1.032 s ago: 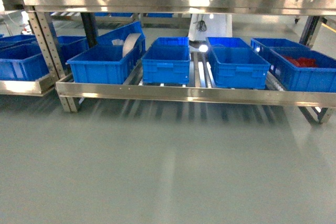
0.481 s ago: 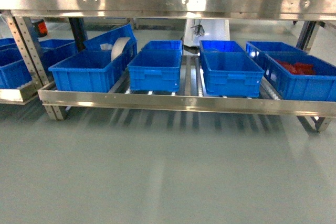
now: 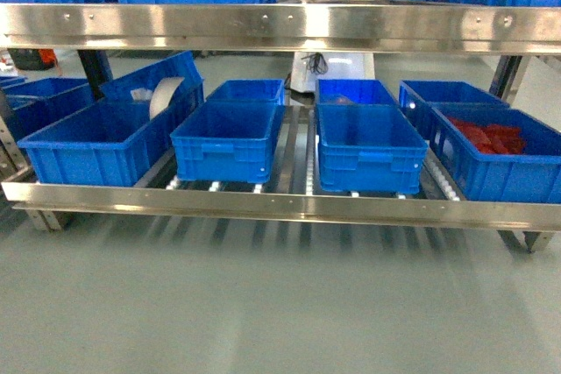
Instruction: Sort blue parts and orange caps into right shelf containers
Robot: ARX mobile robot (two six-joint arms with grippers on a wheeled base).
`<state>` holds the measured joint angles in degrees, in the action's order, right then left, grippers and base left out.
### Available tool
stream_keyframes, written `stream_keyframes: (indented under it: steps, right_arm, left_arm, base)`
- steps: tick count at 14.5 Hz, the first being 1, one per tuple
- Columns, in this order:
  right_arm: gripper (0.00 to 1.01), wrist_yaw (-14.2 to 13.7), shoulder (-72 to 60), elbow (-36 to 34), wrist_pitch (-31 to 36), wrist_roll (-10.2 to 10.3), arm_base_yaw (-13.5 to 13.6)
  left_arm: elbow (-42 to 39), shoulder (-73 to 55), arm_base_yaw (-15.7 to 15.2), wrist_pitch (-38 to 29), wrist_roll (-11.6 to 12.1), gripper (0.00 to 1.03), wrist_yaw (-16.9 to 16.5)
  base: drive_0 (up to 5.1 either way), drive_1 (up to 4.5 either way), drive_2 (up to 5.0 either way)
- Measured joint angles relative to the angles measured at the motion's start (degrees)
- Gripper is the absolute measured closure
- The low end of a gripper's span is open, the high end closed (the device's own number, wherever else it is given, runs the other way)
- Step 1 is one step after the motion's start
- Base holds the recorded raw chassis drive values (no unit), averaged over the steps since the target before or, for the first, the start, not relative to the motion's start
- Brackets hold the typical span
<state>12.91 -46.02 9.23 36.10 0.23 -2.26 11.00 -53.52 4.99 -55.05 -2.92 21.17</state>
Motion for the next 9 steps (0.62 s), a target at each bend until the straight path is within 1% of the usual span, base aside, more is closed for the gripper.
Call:
stream_keyframes:
  steps: [4,9]
  right_arm:
    - [0.57,0.00,0.02,0.00,0.48,0.00,0.00]
    - [0.57,0.00,0.00,0.00,0.31,0.00,0.00]
  left_arm:
    - [0.00,0.02,0.00,-0.28,-0.02,0.56,0.04]
    - [0.00,0.04,0.00,-0.20,-0.02,0.56,0.02]
  base:
    - [0.0,0.00,0.0]
    - [0.0,4.17,-4.2]
